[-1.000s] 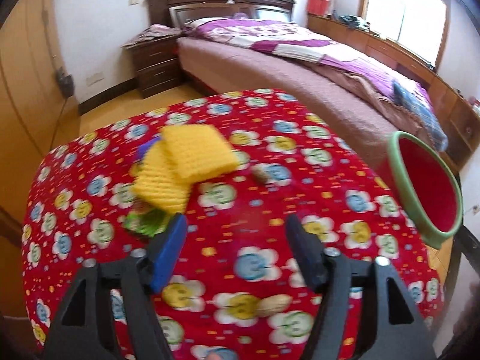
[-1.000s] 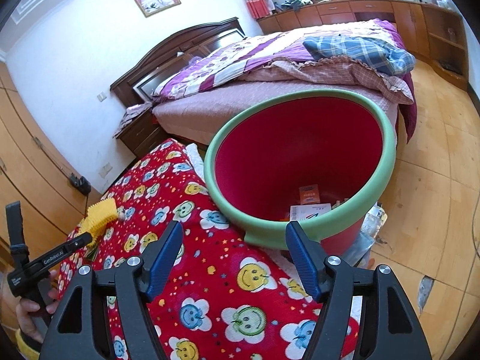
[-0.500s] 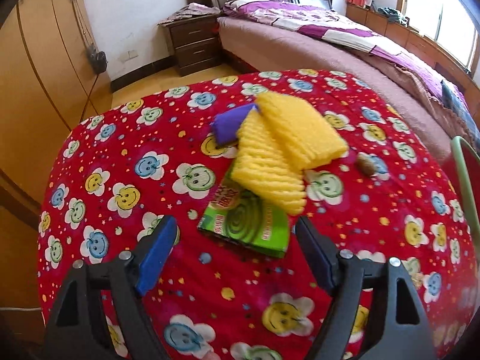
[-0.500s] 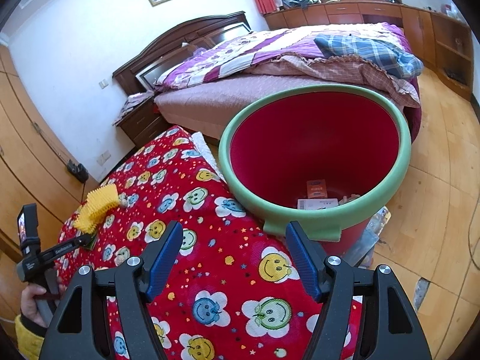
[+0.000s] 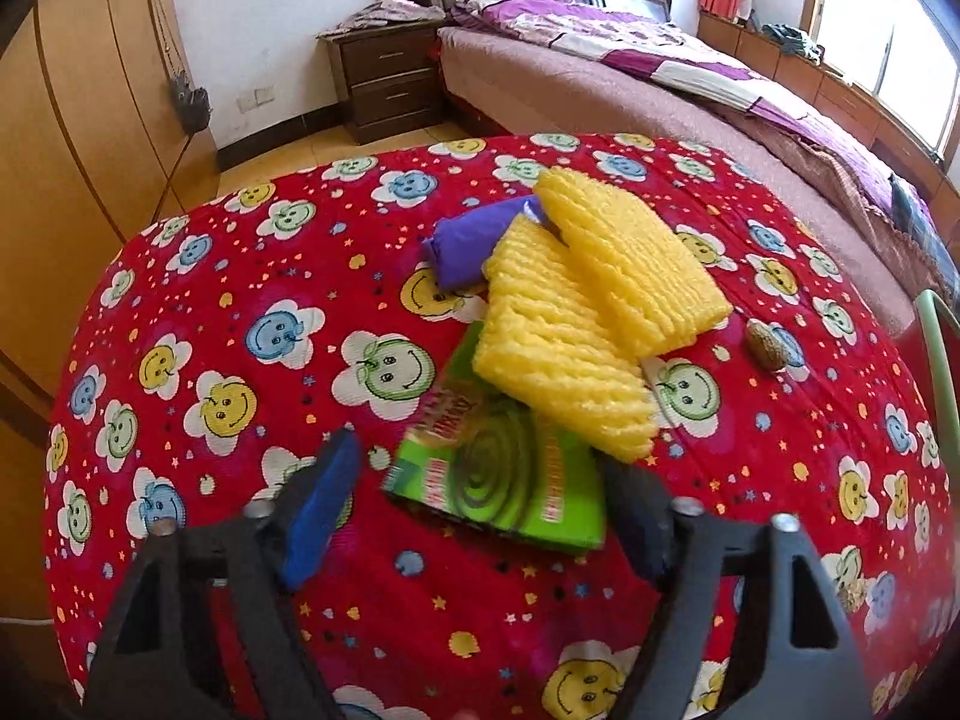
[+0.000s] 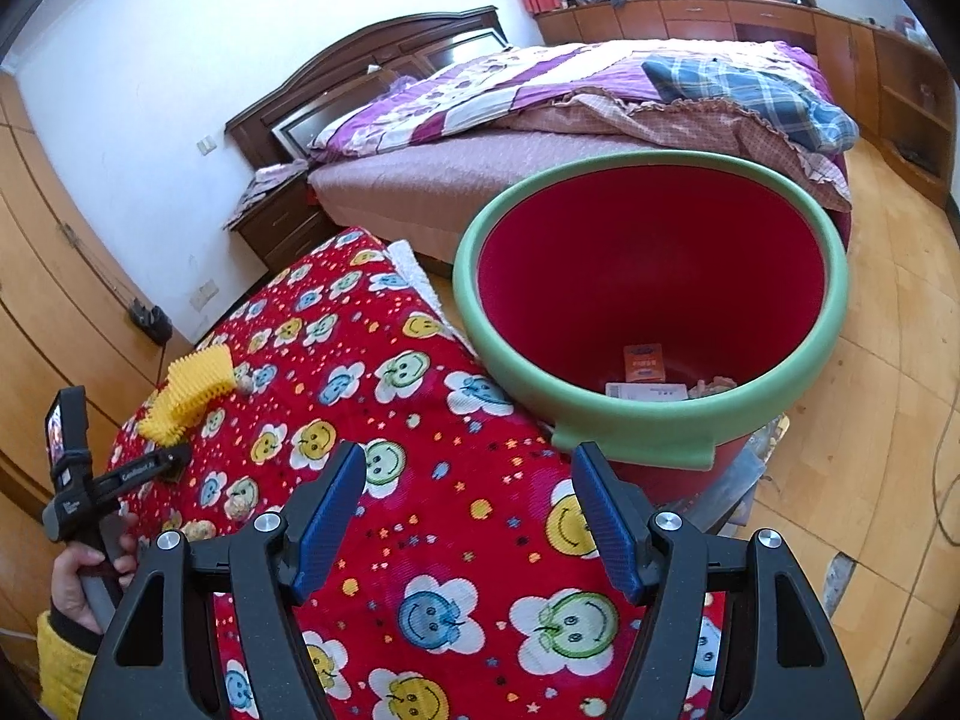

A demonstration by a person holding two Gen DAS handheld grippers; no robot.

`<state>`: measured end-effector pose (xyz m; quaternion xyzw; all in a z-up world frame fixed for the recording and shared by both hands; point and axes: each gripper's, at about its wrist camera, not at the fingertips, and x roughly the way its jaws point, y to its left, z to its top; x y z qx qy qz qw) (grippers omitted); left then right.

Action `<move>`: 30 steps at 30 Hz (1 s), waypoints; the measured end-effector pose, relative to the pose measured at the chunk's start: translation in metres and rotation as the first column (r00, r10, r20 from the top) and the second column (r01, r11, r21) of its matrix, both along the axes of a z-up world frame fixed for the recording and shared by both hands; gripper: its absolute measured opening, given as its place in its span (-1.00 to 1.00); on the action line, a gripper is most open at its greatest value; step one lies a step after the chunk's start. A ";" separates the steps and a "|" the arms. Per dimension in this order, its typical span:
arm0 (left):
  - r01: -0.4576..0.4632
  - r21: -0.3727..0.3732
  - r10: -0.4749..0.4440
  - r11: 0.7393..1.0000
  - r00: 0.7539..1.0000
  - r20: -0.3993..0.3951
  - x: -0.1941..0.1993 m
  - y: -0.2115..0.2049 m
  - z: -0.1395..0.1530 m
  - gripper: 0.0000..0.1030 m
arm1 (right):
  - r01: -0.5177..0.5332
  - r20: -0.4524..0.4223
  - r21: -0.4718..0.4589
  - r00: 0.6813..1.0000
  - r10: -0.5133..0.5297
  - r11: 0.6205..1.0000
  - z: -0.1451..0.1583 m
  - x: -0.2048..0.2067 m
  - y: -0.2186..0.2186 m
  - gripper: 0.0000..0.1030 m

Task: Collect trash
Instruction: 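Grasp the green mosquito-coil box with the left gripper, then hold the coil box in left gripper while right gripper grasps the yellow foam net sleeve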

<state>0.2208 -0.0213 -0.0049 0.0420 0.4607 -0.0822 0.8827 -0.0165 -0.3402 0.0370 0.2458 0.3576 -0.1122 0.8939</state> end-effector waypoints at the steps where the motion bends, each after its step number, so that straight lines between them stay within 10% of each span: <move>1: -0.003 0.003 0.003 1.000 1.000 0.003 0.000 0.001 0.001 0.32 | -0.005 -0.001 -0.001 1.000 0.005 1.000 0.000 0.001 0.002 0.40; 30: -0.132 -0.125 0.138 0.983 0.989 0.047 0.007 0.068 0.040 0.31 | -0.324 -0.012 -0.106 0.946 0.324 0.940 0.033 0.126 0.108 0.41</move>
